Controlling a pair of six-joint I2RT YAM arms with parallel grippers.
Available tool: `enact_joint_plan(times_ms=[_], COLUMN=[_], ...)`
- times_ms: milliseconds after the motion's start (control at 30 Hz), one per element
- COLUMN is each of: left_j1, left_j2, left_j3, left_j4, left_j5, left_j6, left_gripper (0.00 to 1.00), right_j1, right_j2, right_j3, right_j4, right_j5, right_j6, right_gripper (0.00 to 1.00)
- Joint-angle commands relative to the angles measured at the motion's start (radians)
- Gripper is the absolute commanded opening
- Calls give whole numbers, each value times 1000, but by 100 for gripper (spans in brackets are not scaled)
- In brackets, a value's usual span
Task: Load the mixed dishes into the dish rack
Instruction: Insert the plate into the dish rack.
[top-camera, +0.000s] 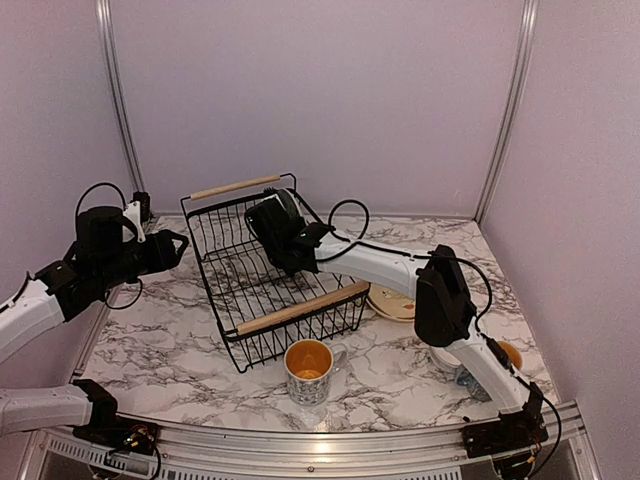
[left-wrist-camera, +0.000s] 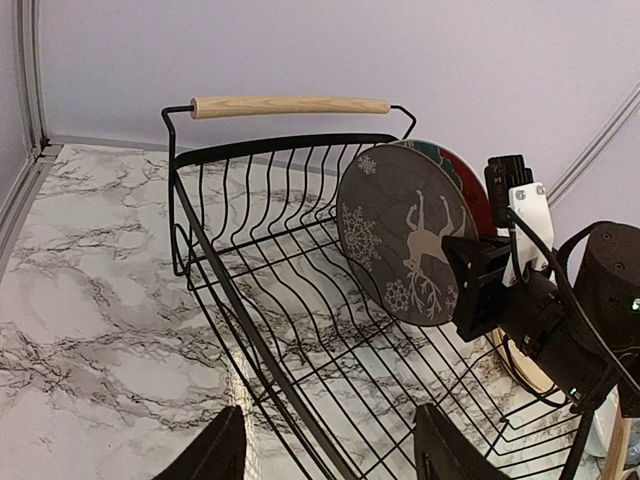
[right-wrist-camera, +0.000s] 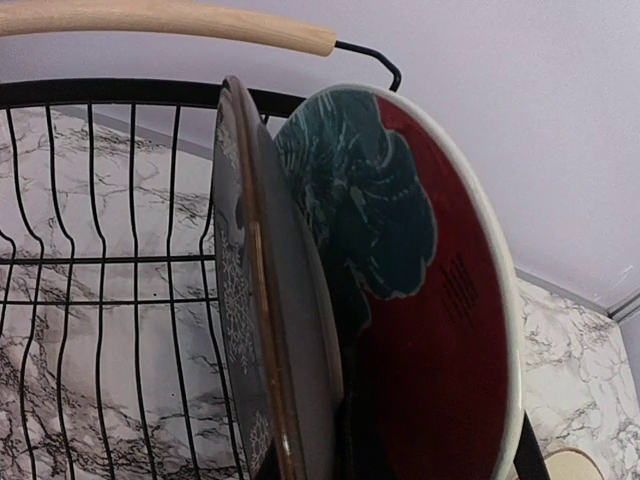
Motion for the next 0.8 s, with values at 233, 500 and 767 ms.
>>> enact_joint_plan(times_ms=[233, 500, 767], left_j1=[4, 4, 4], left_j2=[59, 57, 21], left_j3=[5, -2, -7], left_j4=[6, 11, -12], left_j5=[10, 18, 15], left_j6=[22, 13, 4], left_gripper=[59, 59, 59], right_j1=[-30, -30, -30], right_j2=[41, 16, -22], right_j3=[106, 100, 65], right_j4=[105, 103, 94], right_j5=[9, -25, -54], right_j6=[25, 11, 14], right_gripper=[11, 29, 35])
